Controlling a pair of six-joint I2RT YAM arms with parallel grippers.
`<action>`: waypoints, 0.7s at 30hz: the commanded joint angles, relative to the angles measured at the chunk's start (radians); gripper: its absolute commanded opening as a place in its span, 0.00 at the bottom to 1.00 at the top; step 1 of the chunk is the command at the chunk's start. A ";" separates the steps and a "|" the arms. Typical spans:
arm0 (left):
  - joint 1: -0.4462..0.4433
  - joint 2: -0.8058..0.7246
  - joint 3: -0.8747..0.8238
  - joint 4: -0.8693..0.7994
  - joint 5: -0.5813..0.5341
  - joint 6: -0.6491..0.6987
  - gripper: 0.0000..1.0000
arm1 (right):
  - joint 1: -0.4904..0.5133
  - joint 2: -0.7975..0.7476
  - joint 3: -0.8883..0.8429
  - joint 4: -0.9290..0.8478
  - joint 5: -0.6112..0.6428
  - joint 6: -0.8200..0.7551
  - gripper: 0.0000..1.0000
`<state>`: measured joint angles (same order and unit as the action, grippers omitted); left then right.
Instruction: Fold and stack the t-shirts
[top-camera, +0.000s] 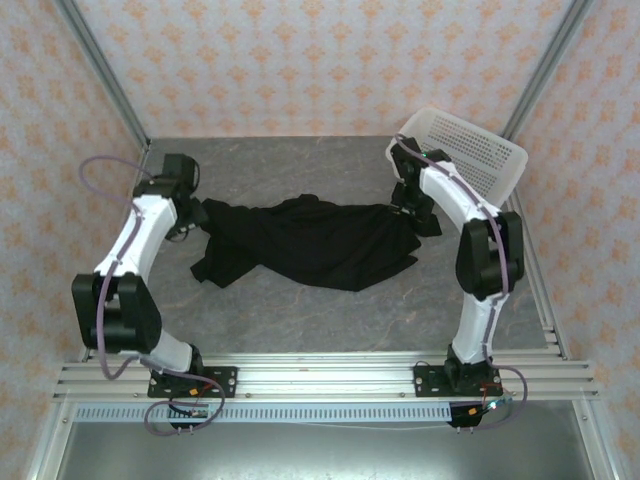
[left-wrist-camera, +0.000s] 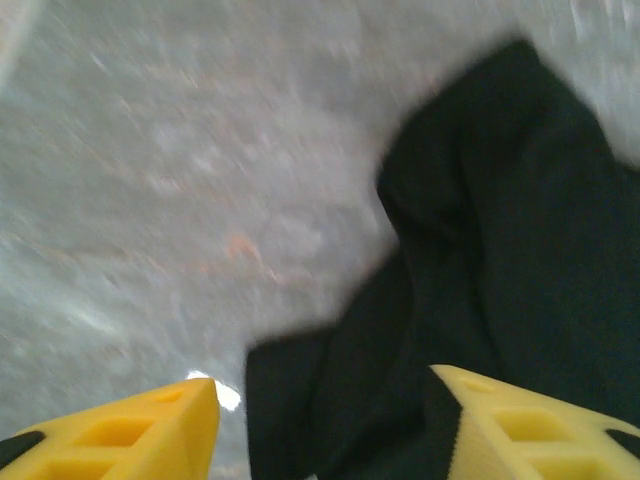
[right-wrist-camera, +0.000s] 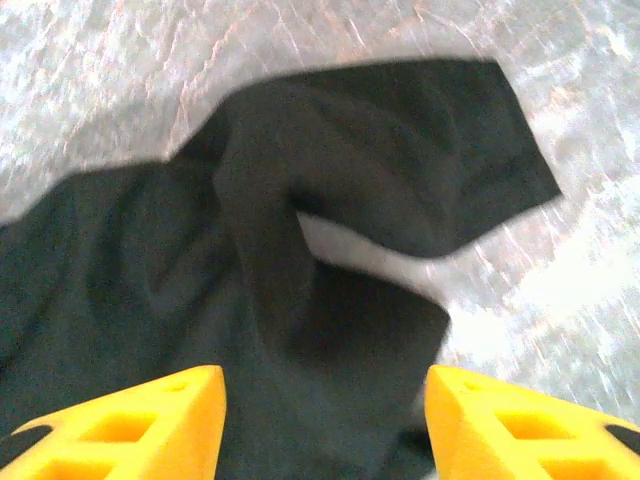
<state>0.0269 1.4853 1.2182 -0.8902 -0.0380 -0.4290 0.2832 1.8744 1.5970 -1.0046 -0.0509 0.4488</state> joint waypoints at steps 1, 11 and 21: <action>-0.067 0.004 -0.102 -0.011 0.093 -0.022 0.59 | 0.092 -0.120 -0.075 0.014 -0.040 0.023 0.57; -0.090 0.125 -0.107 0.010 -0.076 0.006 0.55 | 0.429 0.121 -0.025 0.165 -0.202 0.121 0.55; -0.089 0.130 -0.069 -0.004 -0.120 -0.001 0.25 | 0.265 0.252 0.019 0.080 -0.065 0.068 0.00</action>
<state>-0.0647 1.6539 1.1133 -0.8825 -0.1150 -0.4385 0.6289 2.1242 1.6165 -0.8677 -0.2214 0.5407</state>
